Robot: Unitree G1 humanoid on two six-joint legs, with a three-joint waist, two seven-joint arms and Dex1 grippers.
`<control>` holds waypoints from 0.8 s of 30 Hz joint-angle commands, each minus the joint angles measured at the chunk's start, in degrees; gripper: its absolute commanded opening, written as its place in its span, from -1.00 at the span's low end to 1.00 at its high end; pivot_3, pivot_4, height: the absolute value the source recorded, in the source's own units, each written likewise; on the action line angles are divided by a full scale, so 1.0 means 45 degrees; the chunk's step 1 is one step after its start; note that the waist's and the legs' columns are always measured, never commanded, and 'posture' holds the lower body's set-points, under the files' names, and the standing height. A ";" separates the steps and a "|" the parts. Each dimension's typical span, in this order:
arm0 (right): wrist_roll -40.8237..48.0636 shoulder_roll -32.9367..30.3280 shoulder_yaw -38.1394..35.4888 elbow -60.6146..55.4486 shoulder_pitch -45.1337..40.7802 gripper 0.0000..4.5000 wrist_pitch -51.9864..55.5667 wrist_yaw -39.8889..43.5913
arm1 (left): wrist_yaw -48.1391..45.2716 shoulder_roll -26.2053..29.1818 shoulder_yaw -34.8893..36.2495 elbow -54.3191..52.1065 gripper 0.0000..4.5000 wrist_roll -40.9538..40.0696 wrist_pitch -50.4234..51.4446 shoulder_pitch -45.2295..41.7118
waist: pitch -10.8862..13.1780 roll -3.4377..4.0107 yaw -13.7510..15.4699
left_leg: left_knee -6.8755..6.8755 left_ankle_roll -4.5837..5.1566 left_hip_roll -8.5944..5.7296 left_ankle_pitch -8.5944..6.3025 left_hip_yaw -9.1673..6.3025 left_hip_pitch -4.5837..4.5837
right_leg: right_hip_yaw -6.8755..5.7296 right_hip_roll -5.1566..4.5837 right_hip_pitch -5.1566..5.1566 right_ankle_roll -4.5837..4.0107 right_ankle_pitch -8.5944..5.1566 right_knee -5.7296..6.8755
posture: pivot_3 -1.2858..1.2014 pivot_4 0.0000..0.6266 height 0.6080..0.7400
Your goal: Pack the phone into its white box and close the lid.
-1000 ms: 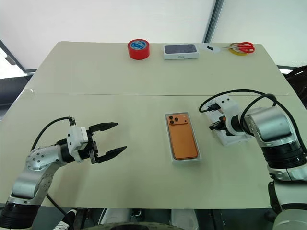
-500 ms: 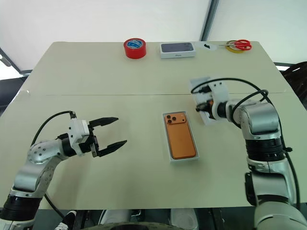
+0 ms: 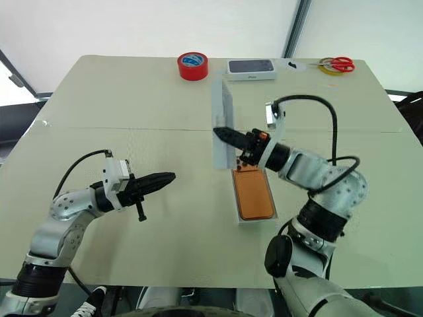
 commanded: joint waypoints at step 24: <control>0.9477 -0.5849 0.8015 0.0306 0.4781 -1.00 -0.6447 -0.4165 | 0.0672 -0.1125 -0.1738 -0.0678 -0.94 0.0697 -0.0078 0.0036 | -0.0013 -0.0012 0.0064 | 0.0026 0.0077 0.0030 -0.0042 0.0000 0.0002 | 0.0010 0.0028 0.0012 -0.0001 -0.0001 -0.0012 | 0.03 -0.52 0.84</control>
